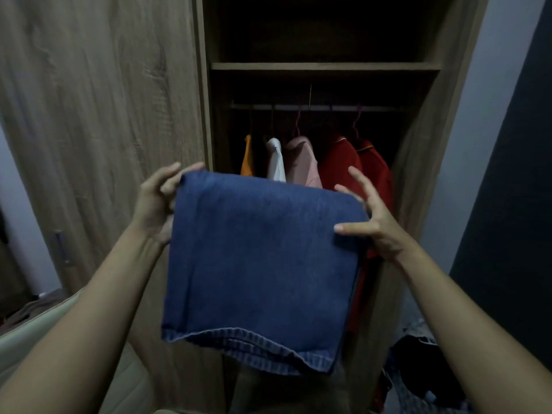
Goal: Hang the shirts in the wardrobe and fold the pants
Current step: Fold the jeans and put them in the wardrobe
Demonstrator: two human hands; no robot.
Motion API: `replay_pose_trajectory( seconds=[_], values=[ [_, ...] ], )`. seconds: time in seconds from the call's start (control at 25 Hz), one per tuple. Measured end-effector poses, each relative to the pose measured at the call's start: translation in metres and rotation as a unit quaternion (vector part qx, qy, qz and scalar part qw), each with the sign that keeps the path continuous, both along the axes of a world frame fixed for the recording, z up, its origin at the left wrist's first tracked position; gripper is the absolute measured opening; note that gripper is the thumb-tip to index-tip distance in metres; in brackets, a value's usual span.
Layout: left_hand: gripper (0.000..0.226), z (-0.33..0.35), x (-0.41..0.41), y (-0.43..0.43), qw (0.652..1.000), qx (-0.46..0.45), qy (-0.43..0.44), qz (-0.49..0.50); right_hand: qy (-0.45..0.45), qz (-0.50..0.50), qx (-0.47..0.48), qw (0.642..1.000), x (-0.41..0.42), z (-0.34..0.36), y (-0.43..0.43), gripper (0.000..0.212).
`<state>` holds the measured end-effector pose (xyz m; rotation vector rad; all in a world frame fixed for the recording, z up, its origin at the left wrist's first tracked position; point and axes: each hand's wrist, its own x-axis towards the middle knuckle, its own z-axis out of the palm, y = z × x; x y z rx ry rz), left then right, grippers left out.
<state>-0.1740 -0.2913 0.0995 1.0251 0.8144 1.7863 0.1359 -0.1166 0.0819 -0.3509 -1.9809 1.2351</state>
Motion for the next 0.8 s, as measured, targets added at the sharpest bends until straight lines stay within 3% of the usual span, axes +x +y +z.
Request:
replay_pose_trajectory(
  seconds=[0.08, 0.16, 0.24, 0.36, 0.52, 0.6, 0.68, 0.76, 0.8],
  values=[
    [0.071, 0.020, -0.003, -0.018, 0.989, 0.022, 0.138, 0.054, -0.001, -0.036, 0.105, 0.994, 0.003, 0.018, -0.005, 0.129],
    [0.099, 0.039, 0.013, -0.027, 0.947, 0.038, 0.288, 0.137, 0.022, -0.062, 0.181, 0.981, 0.005, 0.036, -0.002, 0.129],
    [0.099, 0.039, 0.028, -0.026, 0.915, 0.052, 0.349, 0.197, 0.037, -0.070, 0.212, 0.974, 0.006, 0.047, -0.001, 0.116],
    [0.060, 0.026, 0.031, -0.021, 0.867, 0.031, 0.393, 0.305, 0.056, -0.099, 0.207, 0.972, 0.006, 0.051, 0.005, 0.092],
    [0.033, 0.004, 0.034, -0.008, 0.881, 0.016, 0.367, 0.300, 0.031, -0.163, 0.151, 0.975, 0.004, 0.031, 0.016, 0.076],
    [0.032, 0.001, 0.043, 0.003, 0.904, 0.039, 0.297, 0.305, 0.056, -0.228, 0.148, 0.961, -0.001, 0.028, 0.016, 0.061],
    [0.034, 0.008, 0.056, 0.011, 0.904, 0.051, 0.279, 0.321, 0.105, -0.264, 0.123, 0.951, -0.008, 0.035, 0.012, 0.049],
    [0.033, 0.010, 0.065, 0.019, 0.909, 0.033, 0.262, 0.321, 0.129, -0.252, 0.039, 0.958, -0.010, 0.036, 0.012, 0.057],
    [0.033, 0.008, 0.065, 0.022, 0.919, 0.013, 0.233, 0.318, 0.112, -0.216, -0.017, 0.970, -0.009, 0.028, 0.015, 0.073]
  ],
)
